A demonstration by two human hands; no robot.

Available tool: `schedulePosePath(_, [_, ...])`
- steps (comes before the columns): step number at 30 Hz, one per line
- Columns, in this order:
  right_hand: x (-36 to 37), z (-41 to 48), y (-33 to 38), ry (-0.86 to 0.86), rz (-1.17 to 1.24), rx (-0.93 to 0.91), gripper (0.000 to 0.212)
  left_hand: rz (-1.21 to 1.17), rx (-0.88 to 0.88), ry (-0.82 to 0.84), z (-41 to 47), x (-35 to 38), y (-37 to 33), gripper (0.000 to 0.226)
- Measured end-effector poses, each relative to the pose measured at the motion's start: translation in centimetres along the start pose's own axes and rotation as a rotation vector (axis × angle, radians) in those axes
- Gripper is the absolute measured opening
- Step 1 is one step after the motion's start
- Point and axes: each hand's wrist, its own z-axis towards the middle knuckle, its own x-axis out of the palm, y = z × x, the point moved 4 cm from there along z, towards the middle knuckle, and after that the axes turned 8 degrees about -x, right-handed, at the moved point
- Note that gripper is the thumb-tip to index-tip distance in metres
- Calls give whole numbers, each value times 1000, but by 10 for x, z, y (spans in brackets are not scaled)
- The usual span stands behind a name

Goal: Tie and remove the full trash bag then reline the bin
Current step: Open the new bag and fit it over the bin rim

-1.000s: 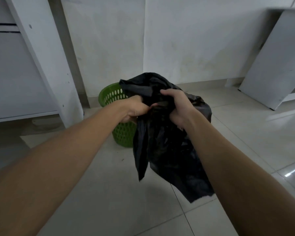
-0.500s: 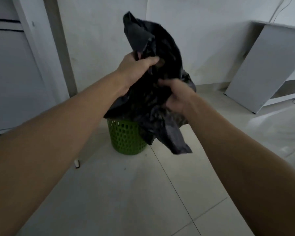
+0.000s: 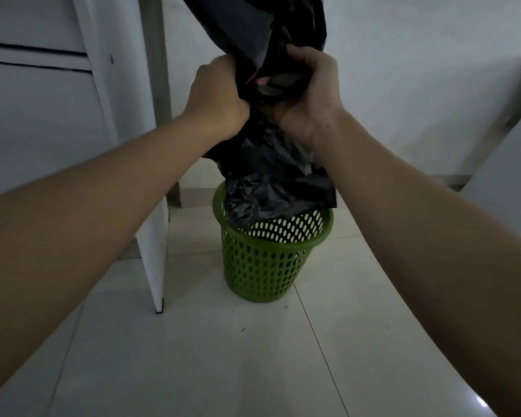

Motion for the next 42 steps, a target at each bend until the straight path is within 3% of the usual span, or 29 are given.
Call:
schedulePosePath(4, [-58, 15, -8, 0, -534, 124, 27, -65, -104, 133, -5, 35, 26, 5])
schedulePosePath(6, [-102, 16, -21, -76, -740, 99, 15, -133, -258, 252, -15, 57, 38, 40])
schedulePosePath(9, [-165, 10, -59, -94, -734, 222, 20, -319, -535, 474, -28, 93, 50, 61])
schedulePosePath(11, [-196, 4, -86, -96, -737, 394, 35, -364, -669, 620, -32, 112, 55, 53])
schedulePosePath(14, [-231, -4, -107, -27, -929, 623, 40, -447, -774, 801, -36, 138, 55, 38])
schedulePosePath(16, [-247, -1, -106, -92, -942, 605, 35, -469, -821, 694, -32, 149, 60, 33])
schedulePosePath(20, [-279, 22, -64, -505, -991, 140, 28, -402, -868, 105, -17, 150, 82, 31])
schedulePosePath(21, [-284, 24, -56, -554, -937, 94, 28, -375, -867, -15, -15, 144, 87, 31])
schedulePosePath(23, [-291, 26, -53, -499, -954, 154, 30, -291, -852, -99, -13, 135, 99, 30])
schedulePosePath(25, [-294, 23, -59, -309, -1122, 301, 31, -97, -778, -44, -12, 132, 107, 28])
schedulePosePath(27, [-297, 17, -62, -188, -1209, 441, 29, 258, -579, 79, -13, 133, 108, 26])
schedulePosePath(30, [-310, 16, -47, -223, -1618, 413, 45, 695, -172, 151, -16, 136, 105, 23])
schedulePosePath(31, [-313, 15, -43, -242, -1743, 376, 52, 774, -117, 166, -16, 137, 107, 24])
schedulePosePath(34, [-306, 12, -48, -84, -1908, 323, 70, 945, -335, 364, -14, 138, 129, 47])
schedulePosePath(37, [-296, 11, -61, 152, -1932, 392, 81, 715, -592, 569, -6, 144, 143, 88])
schedulePosePath(39, [-296, 11, -64, 80, -1891, 447, 80, 487, -540, 570, 6, 152, 140, 95])
schedulePosePath(42, [-291, 19, -66, -85, -1918, 424, 69, 446, -395, 419, 20, 161, 131, 82])
